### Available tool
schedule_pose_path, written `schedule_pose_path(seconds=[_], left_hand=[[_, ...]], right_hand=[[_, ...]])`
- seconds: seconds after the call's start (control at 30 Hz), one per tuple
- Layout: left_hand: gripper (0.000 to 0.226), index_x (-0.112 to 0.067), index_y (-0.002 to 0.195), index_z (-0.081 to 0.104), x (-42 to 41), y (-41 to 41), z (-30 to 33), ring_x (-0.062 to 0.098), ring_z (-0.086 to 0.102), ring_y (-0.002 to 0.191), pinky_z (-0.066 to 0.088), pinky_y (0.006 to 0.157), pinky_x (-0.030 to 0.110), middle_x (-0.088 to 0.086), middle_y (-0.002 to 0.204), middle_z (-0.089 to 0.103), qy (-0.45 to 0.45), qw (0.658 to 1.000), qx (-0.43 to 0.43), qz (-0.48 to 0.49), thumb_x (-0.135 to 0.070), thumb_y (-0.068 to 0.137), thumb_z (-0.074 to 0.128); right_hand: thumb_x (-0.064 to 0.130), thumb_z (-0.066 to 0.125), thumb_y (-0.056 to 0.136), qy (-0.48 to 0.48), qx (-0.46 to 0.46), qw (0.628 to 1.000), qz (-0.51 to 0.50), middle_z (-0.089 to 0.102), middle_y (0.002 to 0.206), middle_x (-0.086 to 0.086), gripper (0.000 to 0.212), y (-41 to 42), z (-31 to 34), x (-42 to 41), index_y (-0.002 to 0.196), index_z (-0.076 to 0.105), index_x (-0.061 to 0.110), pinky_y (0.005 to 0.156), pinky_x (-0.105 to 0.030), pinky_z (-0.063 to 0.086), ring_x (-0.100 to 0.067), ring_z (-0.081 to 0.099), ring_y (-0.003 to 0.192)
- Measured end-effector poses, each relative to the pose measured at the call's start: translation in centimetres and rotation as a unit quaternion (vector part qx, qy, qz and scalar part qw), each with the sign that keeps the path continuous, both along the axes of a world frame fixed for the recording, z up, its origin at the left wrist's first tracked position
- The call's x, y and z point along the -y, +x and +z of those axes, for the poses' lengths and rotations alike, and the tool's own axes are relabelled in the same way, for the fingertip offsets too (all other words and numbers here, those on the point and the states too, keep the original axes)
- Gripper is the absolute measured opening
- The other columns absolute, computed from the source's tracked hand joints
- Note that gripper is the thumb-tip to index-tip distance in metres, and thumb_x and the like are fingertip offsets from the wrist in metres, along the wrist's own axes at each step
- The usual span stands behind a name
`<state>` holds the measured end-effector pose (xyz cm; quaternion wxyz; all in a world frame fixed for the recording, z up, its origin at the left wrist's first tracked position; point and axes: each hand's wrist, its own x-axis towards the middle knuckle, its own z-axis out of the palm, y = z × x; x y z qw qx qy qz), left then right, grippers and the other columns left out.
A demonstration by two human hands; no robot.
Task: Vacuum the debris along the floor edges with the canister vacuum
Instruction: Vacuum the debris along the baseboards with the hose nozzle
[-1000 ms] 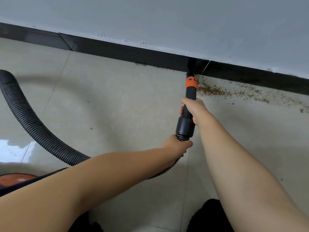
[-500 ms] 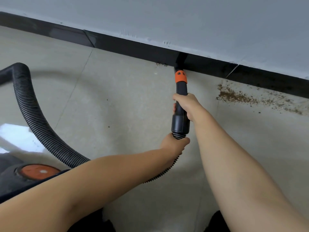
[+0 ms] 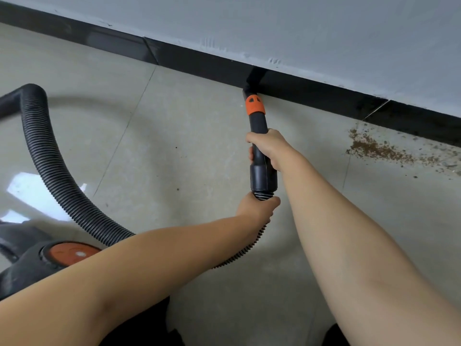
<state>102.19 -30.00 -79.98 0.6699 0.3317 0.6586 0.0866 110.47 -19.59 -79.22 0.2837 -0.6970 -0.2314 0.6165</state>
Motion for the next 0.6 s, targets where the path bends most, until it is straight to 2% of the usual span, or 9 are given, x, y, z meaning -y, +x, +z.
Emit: schedule_pose_path(seconds=[0.17, 0.27, 0.33, 0.6], left_hand=[[0.009, -0.019, 0.082, 0.051, 1.8, 2.4, 0.3, 0.016, 0.049, 0.056, 0.046, 0.066, 0.028, 0.002, 0.068, 0.054, -0.014, 0.997, 0.016, -0.074, -0.018, 0.082, 0.060], [0.011, -0.022, 0.080, 0.050, 3.5, 4.2, 0.5, 0.015, 0.050, 0.056, 0.046, 0.063, 0.026, 0.002, 0.068, 0.054, -0.020, 0.993, 0.029, -0.109, -0.018, 0.082, 0.060], [0.011, -0.022, 0.081, 0.050, 4.3, 5.4, 0.8, 0.015, 0.050, 0.056, 0.046, 0.062, 0.026, 0.002, 0.068, 0.055, -0.022, 0.991, 0.034, -0.128, -0.019, 0.081, 0.061], [0.011, -0.020, 0.084, 0.051, 6.6, 8.5, 1.9, 0.014, 0.051, 0.056, 0.046, 0.056, 0.023, 0.002, 0.068, 0.055, -0.022, 0.989, 0.054, -0.137, -0.018, 0.082, 0.063]], right_hand=[[0.007, 0.054, 0.081, -0.011, 0.027, 0.999, -0.039, 0.053, 0.051, -0.004, 0.011, 3.4, 0.2, 2.9, 0.083, 0.044, 0.012, 0.049, -0.024, 0.045, -0.015, 0.049, 0.036], [0.006, 0.053, 0.080, -0.014, 0.040, 0.996, -0.080, 0.052, 0.044, -0.003, 0.012, 6.0, 0.3, 5.2, 0.081, 0.043, 0.013, 0.052, -0.027, 0.045, -0.016, 0.047, 0.035], [0.006, 0.053, 0.081, -0.016, 0.045, 0.993, -0.106, 0.051, 0.049, -0.005, 0.013, 7.5, 0.5, 6.4, 0.082, 0.043, 0.013, 0.052, -0.029, 0.046, -0.016, 0.048, 0.036], [0.006, 0.053, 0.083, -0.020, 0.064, 0.989, -0.132, 0.052, 0.047, -0.006, 0.012, 11.4, 1.2, 9.0, 0.080, 0.043, 0.010, 0.052, -0.028, 0.047, -0.018, 0.049, 0.039]])
